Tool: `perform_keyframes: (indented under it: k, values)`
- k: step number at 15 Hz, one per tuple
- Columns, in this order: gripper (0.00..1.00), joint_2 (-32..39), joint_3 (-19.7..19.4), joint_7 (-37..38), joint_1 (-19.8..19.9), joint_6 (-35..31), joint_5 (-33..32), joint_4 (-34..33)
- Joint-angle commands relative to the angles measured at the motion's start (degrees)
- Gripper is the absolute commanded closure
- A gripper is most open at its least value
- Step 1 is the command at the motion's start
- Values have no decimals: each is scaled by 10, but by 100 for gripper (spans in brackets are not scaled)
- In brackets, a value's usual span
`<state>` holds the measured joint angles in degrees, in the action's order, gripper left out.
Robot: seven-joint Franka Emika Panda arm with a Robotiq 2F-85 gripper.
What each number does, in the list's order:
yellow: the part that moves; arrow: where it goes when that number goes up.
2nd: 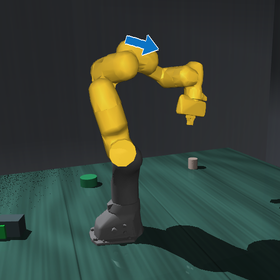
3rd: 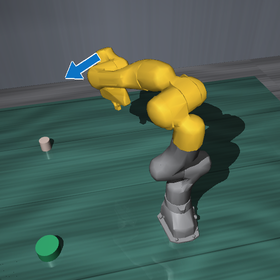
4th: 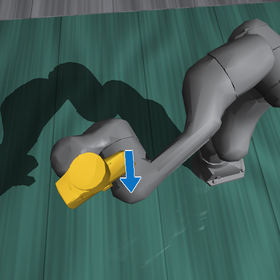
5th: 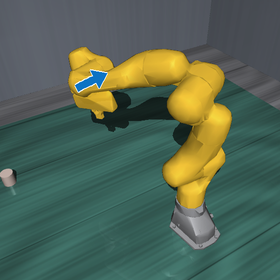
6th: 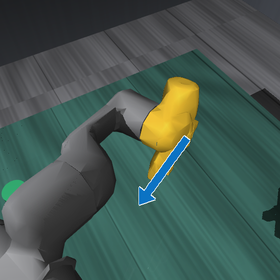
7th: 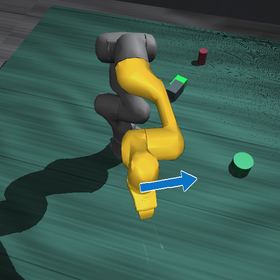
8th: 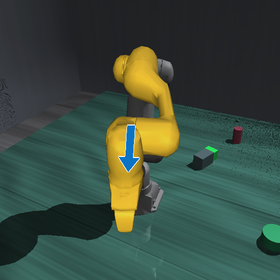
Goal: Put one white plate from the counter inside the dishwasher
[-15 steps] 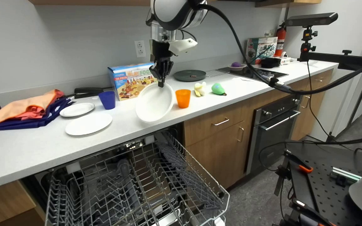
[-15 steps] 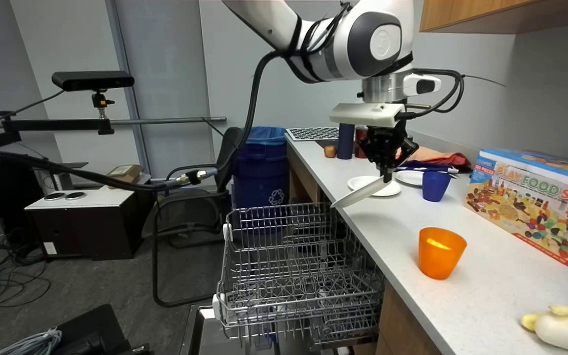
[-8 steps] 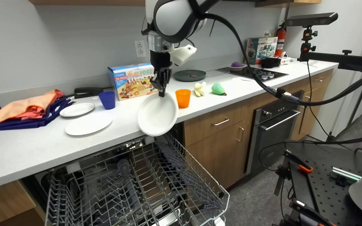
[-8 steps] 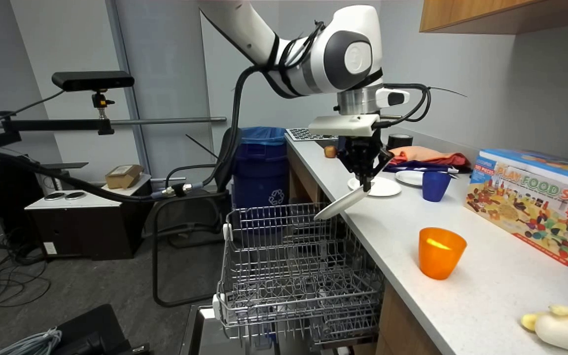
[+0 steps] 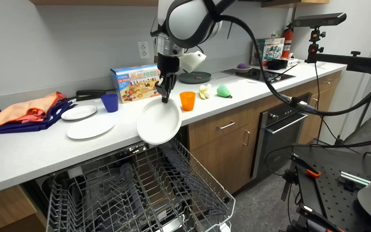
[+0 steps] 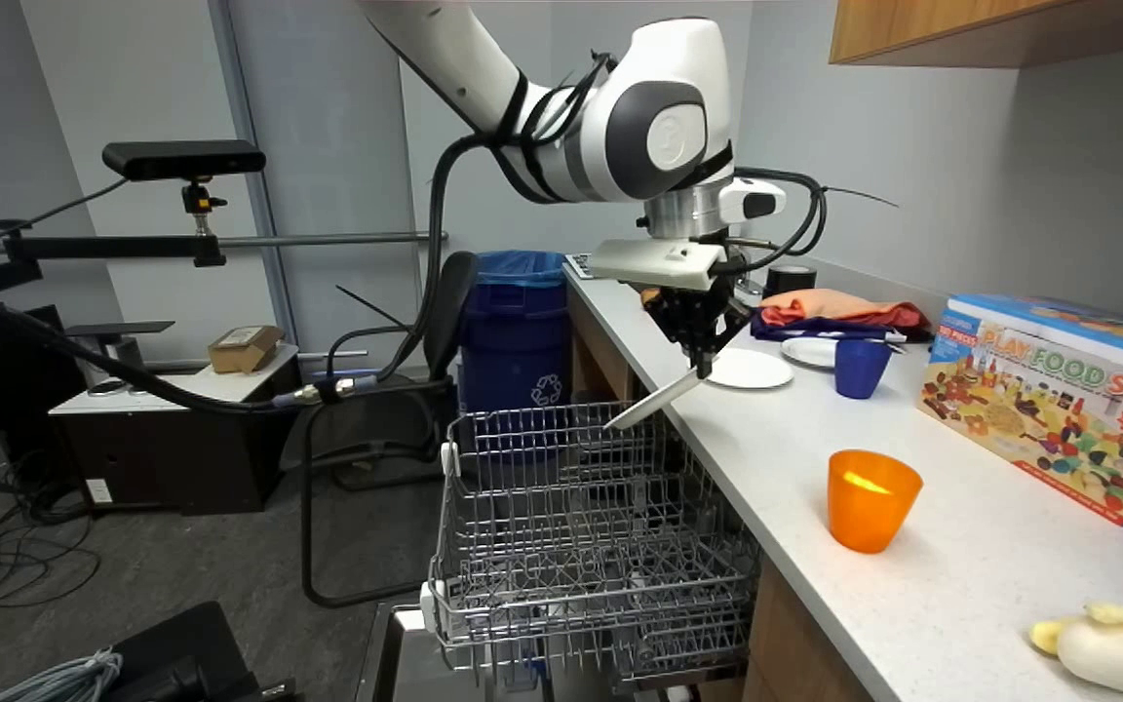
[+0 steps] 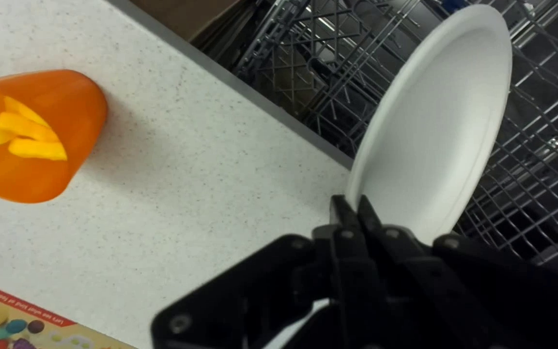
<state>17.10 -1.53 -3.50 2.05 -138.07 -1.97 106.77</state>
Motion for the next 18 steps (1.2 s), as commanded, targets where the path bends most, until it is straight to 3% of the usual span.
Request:
perform_keyframes:
  k: [1,6,12,18]
  values:
    - [99,-29,19,-17,8,-20,59,37]
    - [99,-45,14,-29,6,-4,42,47]
    - [99,-65,18,-146,20,-4,48,47]
    - [99,-77,16,-185,23,4,51,48]
